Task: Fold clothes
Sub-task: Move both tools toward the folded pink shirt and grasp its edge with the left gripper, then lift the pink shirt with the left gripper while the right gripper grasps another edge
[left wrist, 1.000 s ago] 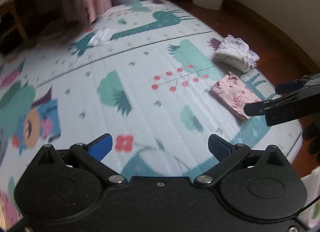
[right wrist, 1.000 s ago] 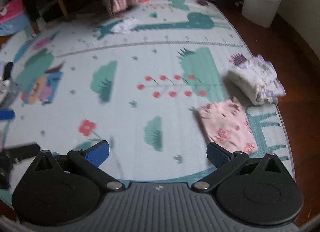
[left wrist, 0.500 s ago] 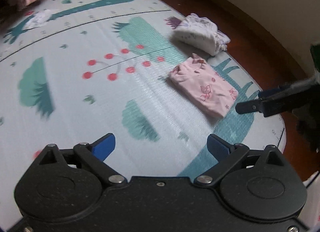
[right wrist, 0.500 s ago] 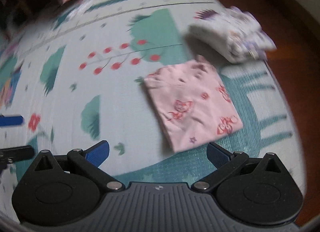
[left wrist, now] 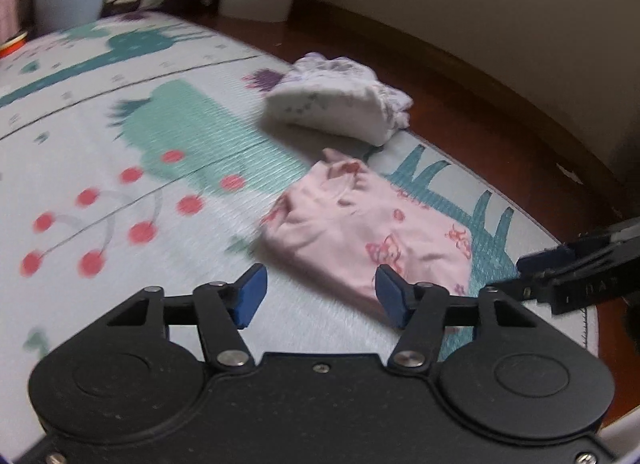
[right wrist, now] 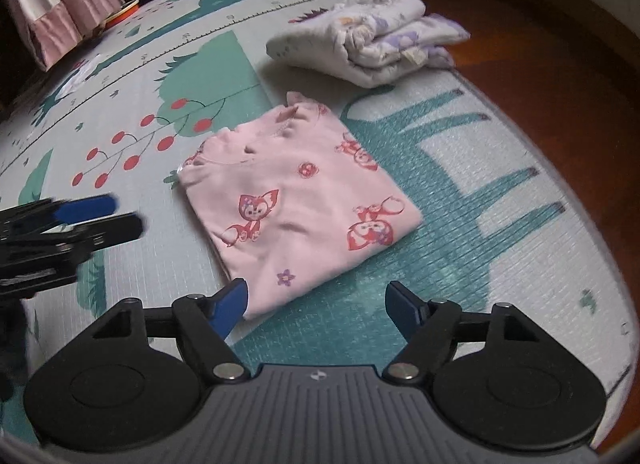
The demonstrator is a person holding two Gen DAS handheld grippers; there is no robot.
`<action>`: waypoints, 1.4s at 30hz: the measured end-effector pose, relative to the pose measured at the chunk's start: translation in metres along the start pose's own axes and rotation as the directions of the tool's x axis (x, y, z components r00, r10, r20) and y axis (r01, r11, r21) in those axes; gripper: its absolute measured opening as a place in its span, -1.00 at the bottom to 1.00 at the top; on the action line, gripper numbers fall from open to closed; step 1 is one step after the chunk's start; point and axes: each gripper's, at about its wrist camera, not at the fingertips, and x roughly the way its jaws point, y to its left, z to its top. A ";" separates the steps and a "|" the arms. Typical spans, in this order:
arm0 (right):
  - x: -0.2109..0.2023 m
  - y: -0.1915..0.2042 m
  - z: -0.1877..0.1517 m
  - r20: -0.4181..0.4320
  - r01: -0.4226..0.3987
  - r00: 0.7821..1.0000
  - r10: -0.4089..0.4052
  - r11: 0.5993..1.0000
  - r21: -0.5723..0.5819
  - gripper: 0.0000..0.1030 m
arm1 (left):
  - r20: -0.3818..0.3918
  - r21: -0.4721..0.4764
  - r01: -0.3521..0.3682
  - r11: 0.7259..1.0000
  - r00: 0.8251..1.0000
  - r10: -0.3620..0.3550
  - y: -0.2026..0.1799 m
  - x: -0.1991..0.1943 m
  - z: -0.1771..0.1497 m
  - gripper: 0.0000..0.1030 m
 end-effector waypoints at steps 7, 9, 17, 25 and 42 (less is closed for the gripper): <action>0.013 -0.005 0.000 -0.012 -0.018 1.000 0.019 0.995 0.103 0.57 | -0.022 0.066 -0.010 0.998 1.000 0.012 -0.010 0.046 0.015 0.09; 0.016 -0.009 -0.002 -0.028 -0.019 0.999 0.023 0.990 0.140 0.61 | -0.045 0.099 -0.026 0.995 0.999 0.031 -0.016 0.058 0.017 0.09; 0.010 -0.033 -0.015 -0.035 0.007 0.999 0.002 0.969 0.248 0.64 | -0.068 0.225 -0.077 0.971 0.993 0.095 -0.045 0.045 0.037 -0.91; -0.027 -0.025 -0.016 0.035 -0.037 0.999 0.028 0.959 0.282 0.64 | 0.014 0.441 -0.079 0.894 0.997 0.081 -0.063 -0.107 0.057 -0.92; -0.252 0.207 0.080 0.034 -0.344 0.912 0.408 0.810 -0.475 0.68 | 0.183 0.425 -0.410 0.807 0.912 0.367 -0.011 -0.467 0.032 -0.93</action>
